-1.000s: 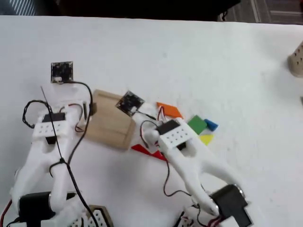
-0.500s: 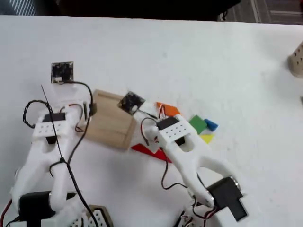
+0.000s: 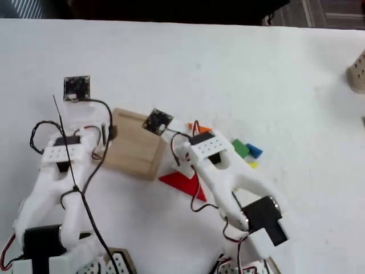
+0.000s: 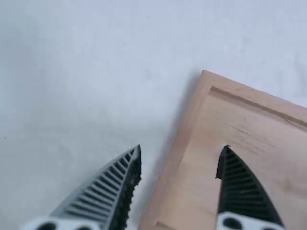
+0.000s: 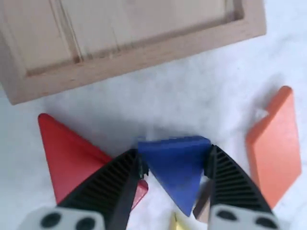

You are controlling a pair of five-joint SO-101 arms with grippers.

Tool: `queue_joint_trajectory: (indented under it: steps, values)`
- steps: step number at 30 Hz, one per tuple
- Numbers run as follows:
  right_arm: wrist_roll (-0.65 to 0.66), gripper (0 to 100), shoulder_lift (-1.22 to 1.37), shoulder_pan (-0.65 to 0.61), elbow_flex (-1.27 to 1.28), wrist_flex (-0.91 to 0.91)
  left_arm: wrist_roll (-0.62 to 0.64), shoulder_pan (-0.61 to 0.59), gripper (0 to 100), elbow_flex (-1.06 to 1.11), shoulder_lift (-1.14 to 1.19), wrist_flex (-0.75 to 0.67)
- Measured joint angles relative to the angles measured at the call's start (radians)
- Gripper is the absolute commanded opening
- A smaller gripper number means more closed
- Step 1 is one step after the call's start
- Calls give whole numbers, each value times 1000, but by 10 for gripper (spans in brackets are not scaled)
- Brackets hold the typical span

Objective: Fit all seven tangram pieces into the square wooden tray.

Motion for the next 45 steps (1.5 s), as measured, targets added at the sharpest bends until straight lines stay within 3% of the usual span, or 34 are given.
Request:
queue_joint_trajectory:
  steps: [6,13,30,41,45]
  values:
    - [-26,189,2,0,-5,-14,0,0,264,0,0,0]
    - [-69,26,3,18,-5,-43,0,0,264,9,0,-2]
    - [-74,19,3,68,-5,-55,0,2,264,9,0,-2]
    - [-74,20,-29,80,-12,25,0,0,264,9,5,-2]
    - [-150,20,-72,48,-83,133,0,-5,264,9,5,-2]
